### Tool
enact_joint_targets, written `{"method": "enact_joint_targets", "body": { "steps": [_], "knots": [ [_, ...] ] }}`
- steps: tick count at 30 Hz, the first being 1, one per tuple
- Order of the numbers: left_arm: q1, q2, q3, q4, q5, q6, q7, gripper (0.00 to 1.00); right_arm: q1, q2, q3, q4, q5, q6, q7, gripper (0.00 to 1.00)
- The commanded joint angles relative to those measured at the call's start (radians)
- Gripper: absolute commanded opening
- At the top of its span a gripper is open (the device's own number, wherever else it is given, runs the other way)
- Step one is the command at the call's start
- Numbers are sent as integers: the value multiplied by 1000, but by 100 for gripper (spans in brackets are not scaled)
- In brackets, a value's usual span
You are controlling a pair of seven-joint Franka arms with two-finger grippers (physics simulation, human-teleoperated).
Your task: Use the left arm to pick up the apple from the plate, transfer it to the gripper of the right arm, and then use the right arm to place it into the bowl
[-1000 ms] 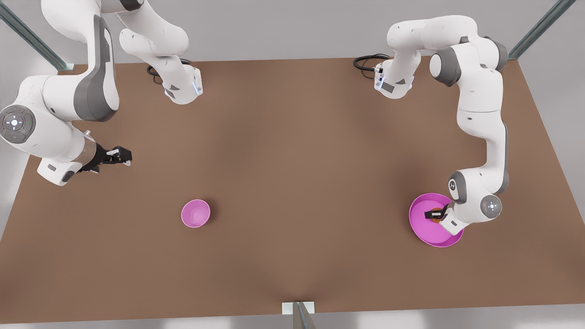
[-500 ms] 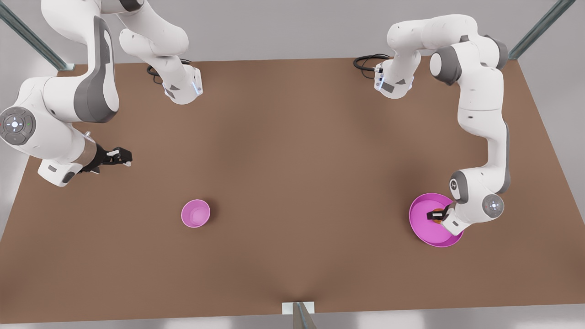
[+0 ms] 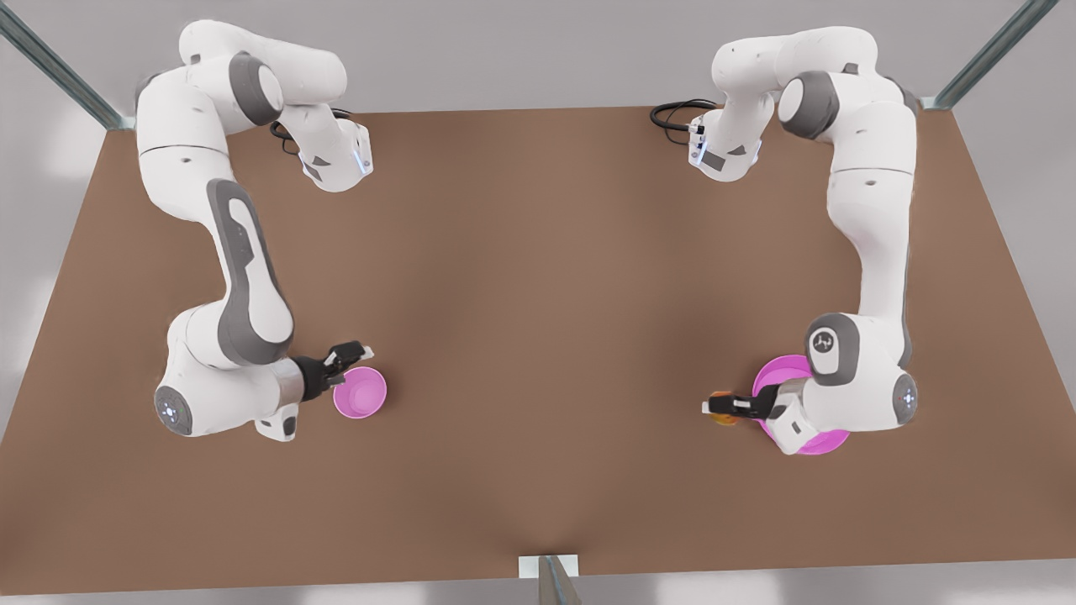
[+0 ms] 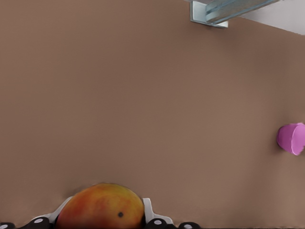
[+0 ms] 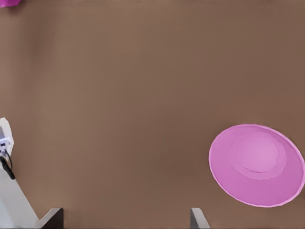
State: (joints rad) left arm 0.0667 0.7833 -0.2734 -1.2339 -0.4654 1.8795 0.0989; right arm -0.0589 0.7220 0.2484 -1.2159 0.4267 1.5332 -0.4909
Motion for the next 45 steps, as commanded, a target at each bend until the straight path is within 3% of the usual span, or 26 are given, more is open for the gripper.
{"method": "enact_joint_targets", "body": {
  "steps": [1,4,6,8,11,13,14,20,22,31,45],
  "knots": [
    [-7,7,-62,5,-240,-86,-211,68,-56,120,100,79,185,34,-965,100],
    [-87,57,-173,10,-370,105,-281,68,-70,155,132,62,244,130,-1261,100],
    [-176,149,-181,139,-407,156,-320,68,-121,215,209,65,296,133,-1348,100],
    [-179,183,-191,143,-538,217,-312,68,-127,267,256,67,340,133,-1448,100],
    [-228,205,-248,146,-549,473,-318,68,-127,307,308,73,369,159,-1555,100],
    [-255,211,-257,160,-549,509,-314,68,-125,323,337,73,371,243,-1624,100],
    [-265,217,-259,166,-549,510,-314,68,-127,326,357,59,389,323,-1730,100],
    [-271,220,-271,162,-546,504,-197,68,-122,330,365,19,507,404,-1749,100],
    [-277,223,-271,162,-545,504,-166,68,-117,361,405,16,569,444,-1741,100],
    [-303,228,-273,165,-547,521,-165,68,-102,379,477,-28,633,470,-1752,100],
    [-312,224,-274,163,-549,547,-171,68,-65,392,493,-19,673,524,-1758,100]
  ]
}}
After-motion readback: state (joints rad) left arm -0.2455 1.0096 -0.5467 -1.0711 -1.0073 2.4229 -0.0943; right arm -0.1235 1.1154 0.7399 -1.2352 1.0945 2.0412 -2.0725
